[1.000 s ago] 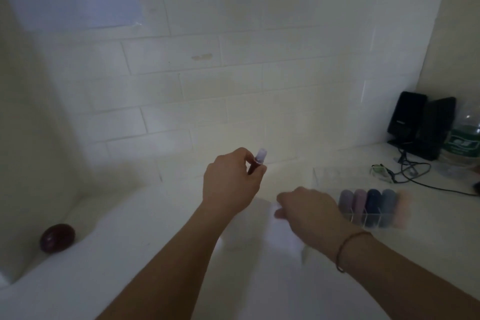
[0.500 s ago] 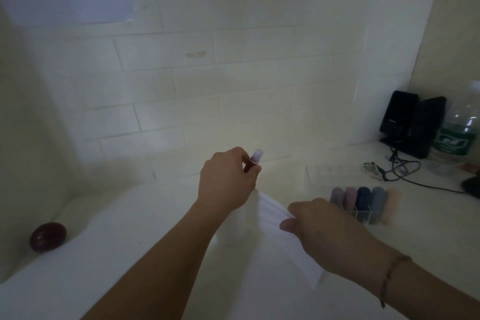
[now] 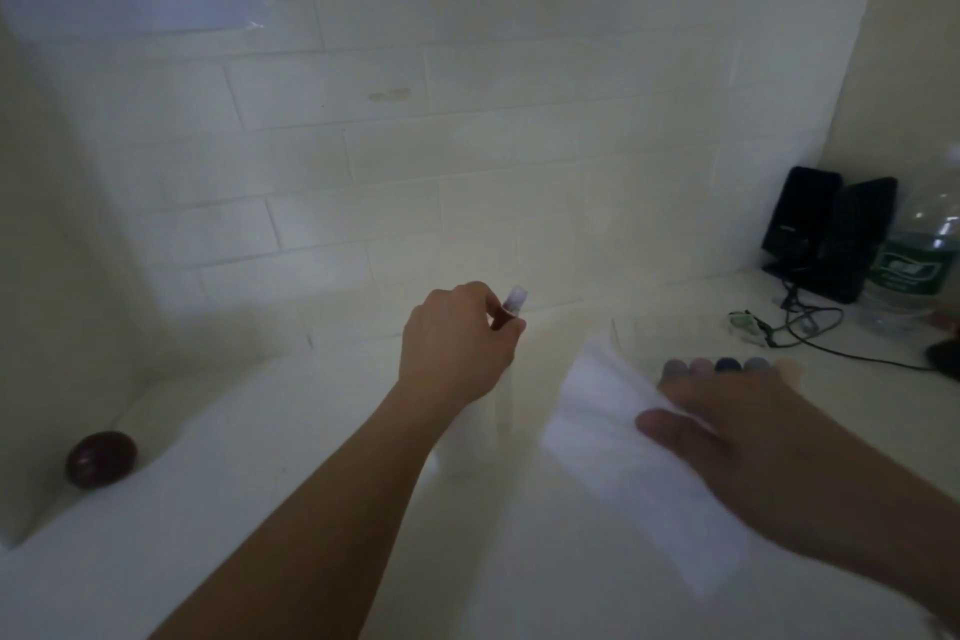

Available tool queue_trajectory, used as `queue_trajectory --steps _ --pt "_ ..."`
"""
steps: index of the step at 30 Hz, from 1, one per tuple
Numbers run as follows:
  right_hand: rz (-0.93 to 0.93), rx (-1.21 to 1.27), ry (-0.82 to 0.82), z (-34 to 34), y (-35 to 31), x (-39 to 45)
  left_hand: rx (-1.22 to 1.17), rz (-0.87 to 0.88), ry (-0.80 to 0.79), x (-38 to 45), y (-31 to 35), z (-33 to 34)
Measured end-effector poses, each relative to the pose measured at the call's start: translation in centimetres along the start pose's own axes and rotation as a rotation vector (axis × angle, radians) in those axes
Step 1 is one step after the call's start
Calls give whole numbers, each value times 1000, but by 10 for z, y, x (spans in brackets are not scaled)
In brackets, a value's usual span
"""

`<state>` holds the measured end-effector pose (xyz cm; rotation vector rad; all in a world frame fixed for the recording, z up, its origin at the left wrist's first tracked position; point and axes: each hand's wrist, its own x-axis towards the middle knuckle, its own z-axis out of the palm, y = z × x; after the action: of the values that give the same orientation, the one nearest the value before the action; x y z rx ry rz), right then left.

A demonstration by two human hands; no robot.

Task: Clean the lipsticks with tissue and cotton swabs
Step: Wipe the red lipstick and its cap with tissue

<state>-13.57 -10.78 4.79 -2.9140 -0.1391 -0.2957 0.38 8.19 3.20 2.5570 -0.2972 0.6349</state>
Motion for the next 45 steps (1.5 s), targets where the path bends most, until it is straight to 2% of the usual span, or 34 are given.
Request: queue_trajectory --steps 5,9,11,12,15,20,22,26,28,30,32,33,34,36,37,39,40,45 --pt "133 366 39 1 33 -22 -118 73 20 -8 7 -10" --pt "281 586 284 21 41 -31 -192 278 188 -19 37 -27" --pt "341 760 378 24 43 -30 -300 337 215 -31 57 -31" --pt "364 843 415 23 44 -30 -407 328 168 -39 67 -29" --pt "437 1082 489 23 50 -29 -754 184 -116 -58 88 -6" --pt "559 1490 521 9 52 -29 -1111 41 -497 -68 98 25" --pt "521 1569 514 7 53 -30 -1158 22 -561 -71 98 28" --pt "560 1601 544 11 54 -30 -1117 73 -510 -76 97 32" --pt "574 1656 492 15 58 -31 -1080 136 -479 -78 97 34" --pt "459 1861 198 16 58 -35 -1086 165 -479 -78 96 36" --pt "363 1919 231 26 67 -34 -1107 177 -487 -77 96 38" --pt "384 1938 245 27 72 -38 -1117 180 -486 -77 96 38" --pt "357 1994 187 26 69 -37 -1124 184 -487 -77 96 39" --pt "76 2150 49 36 69 -24 -1129 200 -488 -77 95 39" --pt "43 2181 -40 34 71 -23 -1131 210 -493 -77 95 39" --pt "153 1858 167 38 76 -25 -1128 231 -501 -77 94 39" --pt "139 1746 198 35 73 -26 -1126 236 -503 -78 94 39" --pt "56 1585 267 47 78 -26 -1138 220 -528 -79 93 40"
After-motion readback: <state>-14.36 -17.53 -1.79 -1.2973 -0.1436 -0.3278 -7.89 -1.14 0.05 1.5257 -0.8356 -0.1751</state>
